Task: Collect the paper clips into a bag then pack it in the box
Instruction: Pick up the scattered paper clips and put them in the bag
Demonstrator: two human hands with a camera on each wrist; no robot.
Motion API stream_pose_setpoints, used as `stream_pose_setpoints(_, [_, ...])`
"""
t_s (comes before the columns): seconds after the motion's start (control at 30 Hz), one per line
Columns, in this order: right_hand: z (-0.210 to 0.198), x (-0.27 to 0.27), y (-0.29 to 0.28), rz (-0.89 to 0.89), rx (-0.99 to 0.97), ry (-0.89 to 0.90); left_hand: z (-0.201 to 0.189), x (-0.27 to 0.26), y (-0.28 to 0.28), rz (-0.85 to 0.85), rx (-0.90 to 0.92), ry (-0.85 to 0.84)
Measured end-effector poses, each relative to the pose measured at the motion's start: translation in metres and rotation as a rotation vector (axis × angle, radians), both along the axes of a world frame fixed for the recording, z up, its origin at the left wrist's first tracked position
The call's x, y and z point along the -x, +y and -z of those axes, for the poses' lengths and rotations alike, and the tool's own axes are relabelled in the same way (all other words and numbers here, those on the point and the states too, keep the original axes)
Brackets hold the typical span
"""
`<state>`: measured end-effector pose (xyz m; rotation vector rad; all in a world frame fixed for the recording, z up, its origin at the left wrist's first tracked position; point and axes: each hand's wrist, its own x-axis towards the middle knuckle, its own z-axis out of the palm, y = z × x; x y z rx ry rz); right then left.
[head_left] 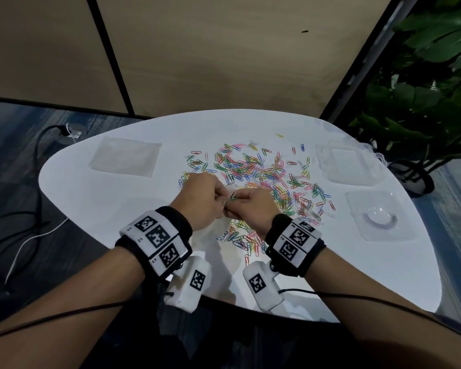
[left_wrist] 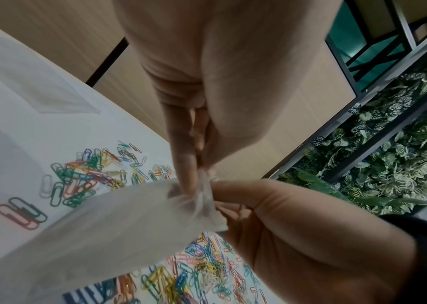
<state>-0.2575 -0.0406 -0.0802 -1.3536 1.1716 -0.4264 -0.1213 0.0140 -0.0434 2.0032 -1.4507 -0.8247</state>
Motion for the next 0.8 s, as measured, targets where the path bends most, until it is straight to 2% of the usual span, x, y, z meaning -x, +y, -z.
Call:
stream_pose_setpoints(0.07, [0.001,-0.004,-0.001,-0.039,0.064,0.061,0.001,-0.001,0.0,0.007,0.005,-0.005])
stream_pose_setpoints(0.23, [-0.01,-0.007,0.002,-0.354,0.442,0.421,0.0,-0.003,0.001,0.002,0.004,-0.031])
stream_pose_setpoints(0.3, [-0.016,-0.004,0.0,-0.389,0.441,0.386,-0.001,-0.002,0.002,-0.004,0.002,-0.065])
stream_pose_setpoints(0.4, [-0.022,0.014,-0.008,-0.219,0.247,0.123,-0.006,-0.002,0.003,-0.027,-0.002,-0.115])
stream_pose_setpoints(0.47, [-0.023,0.036,-0.012,-0.154,0.258,0.125,-0.009,-0.004,0.004,-0.04,-0.014,-0.144])
stream_pose_setpoints(0.53, [-0.014,0.065,-0.016,-0.233,0.308,0.381,-0.012,-0.006,0.005,-0.047,-0.028,-0.153])
stream_pose_setpoints(0.63, [0.011,0.111,-0.009,-0.481,0.253,1.007,-0.018,-0.008,0.007,-0.058,-0.041,-0.162])
stream_pose_setpoints(0.67, [0.022,0.122,-0.003,-0.517,0.216,1.124,-0.02,-0.008,0.009,-0.063,-0.037,-0.166])
stream_pose_setpoints(0.73, [0.043,0.136,0.014,-0.516,0.177,1.15,-0.023,-0.009,0.012,-0.067,-0.029,-0.175])
stream_pose_setpoints(0.8, [0.056,0.136,0.03,-0.47,0.198,1.05,-0.025,-0.01,0.016,-0.066,-0.024,-0.182])
